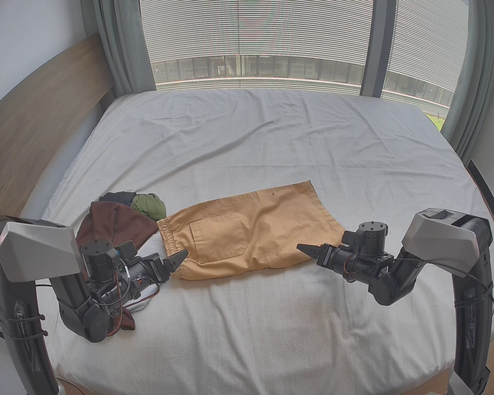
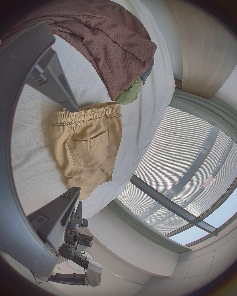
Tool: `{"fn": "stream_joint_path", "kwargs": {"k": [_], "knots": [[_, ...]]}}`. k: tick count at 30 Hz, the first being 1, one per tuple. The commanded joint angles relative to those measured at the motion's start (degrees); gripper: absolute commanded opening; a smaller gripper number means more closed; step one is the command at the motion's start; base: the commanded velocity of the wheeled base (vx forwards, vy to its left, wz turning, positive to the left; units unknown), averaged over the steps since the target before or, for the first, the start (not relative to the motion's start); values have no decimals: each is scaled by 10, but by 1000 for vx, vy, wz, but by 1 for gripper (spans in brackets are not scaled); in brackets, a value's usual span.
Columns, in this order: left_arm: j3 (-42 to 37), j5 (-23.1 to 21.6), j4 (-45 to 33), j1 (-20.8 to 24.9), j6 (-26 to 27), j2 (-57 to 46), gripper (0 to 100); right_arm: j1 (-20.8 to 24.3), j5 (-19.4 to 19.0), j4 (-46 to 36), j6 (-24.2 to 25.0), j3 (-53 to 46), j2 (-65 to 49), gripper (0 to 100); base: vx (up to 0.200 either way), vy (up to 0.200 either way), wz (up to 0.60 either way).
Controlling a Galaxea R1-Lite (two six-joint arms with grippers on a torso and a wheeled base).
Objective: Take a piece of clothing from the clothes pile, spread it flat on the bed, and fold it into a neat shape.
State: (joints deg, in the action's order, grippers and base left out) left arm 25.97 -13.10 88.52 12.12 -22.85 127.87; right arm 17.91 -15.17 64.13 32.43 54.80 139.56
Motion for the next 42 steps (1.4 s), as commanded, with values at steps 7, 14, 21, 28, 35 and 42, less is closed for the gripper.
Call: {"fn": "stream_joint_path", "kwargs": {"k": [7, 14, 21, 28, 35, 42], "knots": [[1, -1, 1, -2, -1, 10, 100, 4, 0, -2, 0, 13, 36, 100, 0, 0, 0], [2, 0, 1, -3, -1, 11, 100, 8, 2, -6, 13, 37, 60, 100, 0, 0, 0], [4, -1, 1, -3, -4, 12, 100, 20, 3, -14, 22, 80, 80, 100, 0, 0, 0], [5, -1, 1, -3, -4, 15, 100, 20, 16, -44, 26, 163, 121, 100, 0, 0, 0], [6, -1, 1, -3, -4, 15, 100, 30, 29, -48, 34, 213, 137, 100, 0, 0, 0], [7, -1, 1, -5, -4, 16, 100, 38, 48, -60, 34, 249, 164, 100, 0, 0, 0]]}}
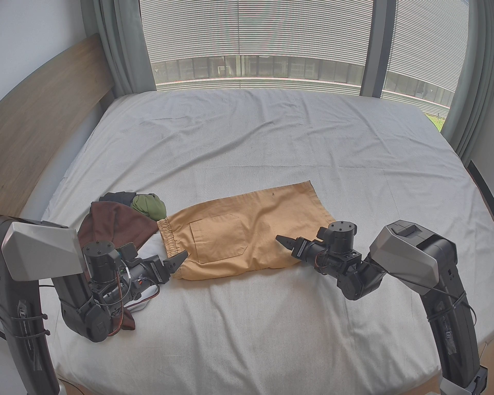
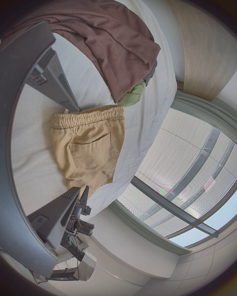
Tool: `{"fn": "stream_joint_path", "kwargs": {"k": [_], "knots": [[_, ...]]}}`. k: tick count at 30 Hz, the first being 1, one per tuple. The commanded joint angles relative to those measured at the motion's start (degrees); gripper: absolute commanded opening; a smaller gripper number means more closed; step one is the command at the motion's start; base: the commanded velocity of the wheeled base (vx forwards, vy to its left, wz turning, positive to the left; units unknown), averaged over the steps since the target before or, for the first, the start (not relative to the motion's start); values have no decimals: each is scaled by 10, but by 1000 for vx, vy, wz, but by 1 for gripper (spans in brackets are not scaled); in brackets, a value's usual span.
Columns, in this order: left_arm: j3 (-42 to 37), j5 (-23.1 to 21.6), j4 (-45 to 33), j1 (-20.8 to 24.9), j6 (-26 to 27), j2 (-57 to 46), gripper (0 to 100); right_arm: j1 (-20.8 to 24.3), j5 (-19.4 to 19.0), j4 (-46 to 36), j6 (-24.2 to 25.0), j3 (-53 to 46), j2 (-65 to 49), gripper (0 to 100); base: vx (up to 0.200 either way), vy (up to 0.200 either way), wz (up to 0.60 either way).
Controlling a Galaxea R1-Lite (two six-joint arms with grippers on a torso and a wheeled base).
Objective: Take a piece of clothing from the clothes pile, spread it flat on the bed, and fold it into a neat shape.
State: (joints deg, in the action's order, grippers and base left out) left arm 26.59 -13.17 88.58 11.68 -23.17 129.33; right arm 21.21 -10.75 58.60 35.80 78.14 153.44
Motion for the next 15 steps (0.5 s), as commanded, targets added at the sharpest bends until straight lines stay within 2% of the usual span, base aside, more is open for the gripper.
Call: {"fn": "stream_joint_path", "kwargs": {"k": [1, 15], "knots": [[0, 0, 0, -1, 0, 1, 100, 5, 4, -5, 1, 17, 25, 100, 0, 0, 0], [2, 0, 0, -2, 0, 8, 100, 8, 12, 1, 4, 23, 27, 100, 0, 0, 0]]}}
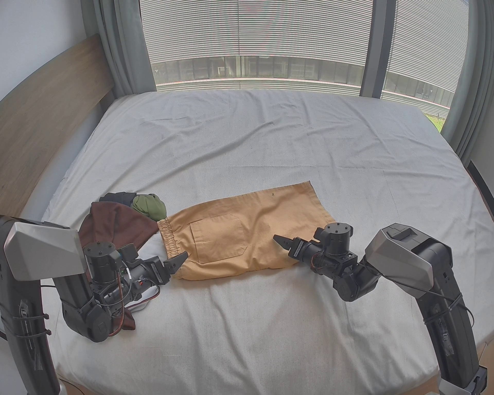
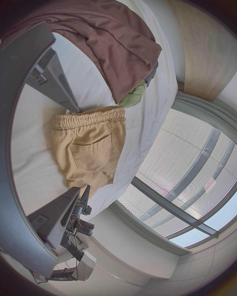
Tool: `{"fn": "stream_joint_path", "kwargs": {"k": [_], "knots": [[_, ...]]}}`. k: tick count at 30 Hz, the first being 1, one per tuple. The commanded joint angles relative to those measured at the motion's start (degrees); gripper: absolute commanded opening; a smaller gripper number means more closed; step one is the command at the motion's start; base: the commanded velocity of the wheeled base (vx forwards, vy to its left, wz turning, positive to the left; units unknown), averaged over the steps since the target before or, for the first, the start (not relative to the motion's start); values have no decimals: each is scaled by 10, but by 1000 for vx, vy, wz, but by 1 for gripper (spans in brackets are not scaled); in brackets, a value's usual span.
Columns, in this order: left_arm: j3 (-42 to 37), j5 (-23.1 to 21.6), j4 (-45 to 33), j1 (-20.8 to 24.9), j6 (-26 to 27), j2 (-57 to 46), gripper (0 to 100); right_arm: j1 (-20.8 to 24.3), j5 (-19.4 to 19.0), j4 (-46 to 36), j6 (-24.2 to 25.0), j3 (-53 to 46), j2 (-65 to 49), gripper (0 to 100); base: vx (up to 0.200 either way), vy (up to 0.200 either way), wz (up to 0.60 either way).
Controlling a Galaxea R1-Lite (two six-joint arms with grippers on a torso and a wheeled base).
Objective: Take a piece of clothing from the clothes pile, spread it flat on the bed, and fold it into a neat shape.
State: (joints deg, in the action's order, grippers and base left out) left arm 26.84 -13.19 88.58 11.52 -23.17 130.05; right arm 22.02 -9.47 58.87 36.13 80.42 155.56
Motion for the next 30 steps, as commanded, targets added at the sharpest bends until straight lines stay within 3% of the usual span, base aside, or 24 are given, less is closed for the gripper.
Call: {"fn": "stream_joint_path", "kwargs": {"k": [1, 4, 5, 17, 30], "knots": [[1, 0, 0, 0, 0, 1, 100, 0, -1, -1, 1, 0, 6, 100, 0, 0, 0], [1, 0, 0, 0, 0, 3, 100, 1, -1, 0, 2, -4, 5, 100, 0, 0, 0], [1, 0, 0, 0, -1, 4, 100, 2, -1, 0, 3, -5, 5, 0, 0, 0, 0], [4, 0, 0, -5, -2, 6, 100, 15, 15, 49, 0, -77, -31, 0, 0, 0, 0], [7, -1, 0, -18, -5, 1, 100, 9, 36, 75, -67, -230, -120, 0, 0, 0, 0]]}}
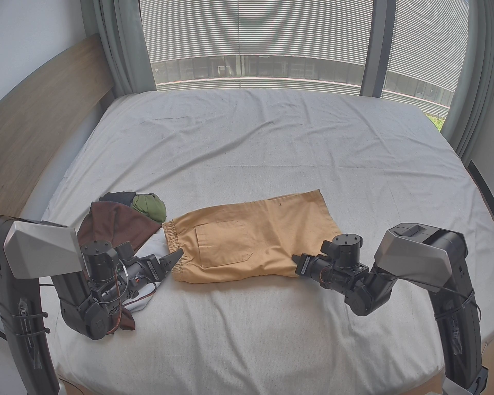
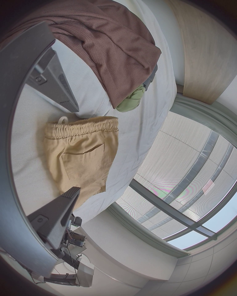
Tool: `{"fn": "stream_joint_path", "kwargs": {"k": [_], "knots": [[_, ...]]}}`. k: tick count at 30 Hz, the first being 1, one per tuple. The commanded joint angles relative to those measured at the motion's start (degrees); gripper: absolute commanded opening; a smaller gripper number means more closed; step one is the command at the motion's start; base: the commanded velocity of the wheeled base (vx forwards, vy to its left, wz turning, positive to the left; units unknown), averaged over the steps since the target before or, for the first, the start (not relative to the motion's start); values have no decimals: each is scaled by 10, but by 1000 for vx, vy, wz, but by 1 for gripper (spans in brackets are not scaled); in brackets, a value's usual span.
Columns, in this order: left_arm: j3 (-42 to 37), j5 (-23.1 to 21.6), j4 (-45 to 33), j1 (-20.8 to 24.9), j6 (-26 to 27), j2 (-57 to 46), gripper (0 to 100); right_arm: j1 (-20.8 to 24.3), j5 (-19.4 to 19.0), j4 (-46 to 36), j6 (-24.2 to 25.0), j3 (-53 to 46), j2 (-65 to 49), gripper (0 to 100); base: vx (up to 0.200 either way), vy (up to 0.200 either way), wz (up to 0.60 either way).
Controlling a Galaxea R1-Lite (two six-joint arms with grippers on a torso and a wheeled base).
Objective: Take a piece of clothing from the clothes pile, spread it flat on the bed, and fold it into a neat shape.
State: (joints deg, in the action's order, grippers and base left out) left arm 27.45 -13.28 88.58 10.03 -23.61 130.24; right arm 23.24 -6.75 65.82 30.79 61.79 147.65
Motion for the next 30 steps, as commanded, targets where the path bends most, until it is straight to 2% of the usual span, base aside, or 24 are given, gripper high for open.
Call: {"fn": "stream_joint_path", "kwargs": {"k": [1, 14, 24, 30], "knots": [[1, 0, 0, -2, 0, -1, 100, -5, 17, 5, -22, -68, -51, 0, 0, 0, 0], [1, 0, 0, -3, 0, -3, 100, -2, 24, 14, -42, -243, -112, 0, 0, 0, 0], [0, 0, 0, -2, 0, -3, 100, -2, 34, 70, -43, -322, -112, 0, 0, 0, 0], [0, 0, 0, -2, 0, -3, 100, -4, 35, 91, -42, -330, -89, 0, 0, 0, 0]]}}
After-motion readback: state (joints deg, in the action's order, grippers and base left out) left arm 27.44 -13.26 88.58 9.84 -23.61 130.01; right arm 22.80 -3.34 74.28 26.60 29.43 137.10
